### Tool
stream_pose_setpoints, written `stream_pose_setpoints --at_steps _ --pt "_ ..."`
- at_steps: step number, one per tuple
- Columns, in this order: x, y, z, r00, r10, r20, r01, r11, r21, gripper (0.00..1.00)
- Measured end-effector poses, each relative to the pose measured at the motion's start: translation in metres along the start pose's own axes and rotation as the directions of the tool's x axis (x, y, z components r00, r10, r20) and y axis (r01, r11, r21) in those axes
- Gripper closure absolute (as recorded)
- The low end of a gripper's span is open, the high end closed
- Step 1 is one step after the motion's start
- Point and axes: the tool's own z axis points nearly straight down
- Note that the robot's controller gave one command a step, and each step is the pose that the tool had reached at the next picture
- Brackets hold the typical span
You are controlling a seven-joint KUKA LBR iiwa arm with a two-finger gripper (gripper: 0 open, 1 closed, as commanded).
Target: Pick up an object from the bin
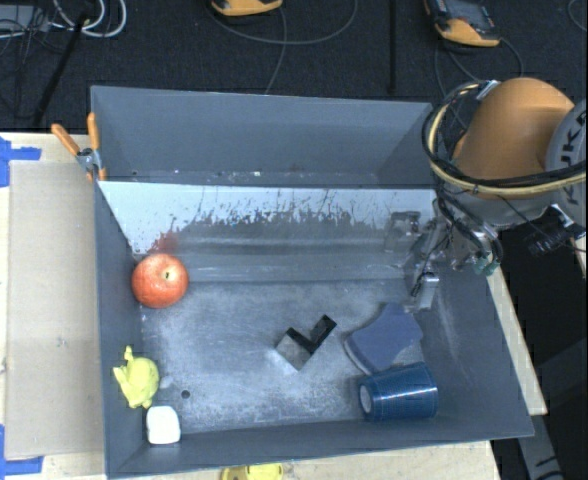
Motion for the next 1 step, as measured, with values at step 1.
stream_pose_setpoints --at_steps 1 --pt "-0.0013 0.0006 -0.0051 1.0 -0.003 0.007 0.003 1.0 0.001 0.0"
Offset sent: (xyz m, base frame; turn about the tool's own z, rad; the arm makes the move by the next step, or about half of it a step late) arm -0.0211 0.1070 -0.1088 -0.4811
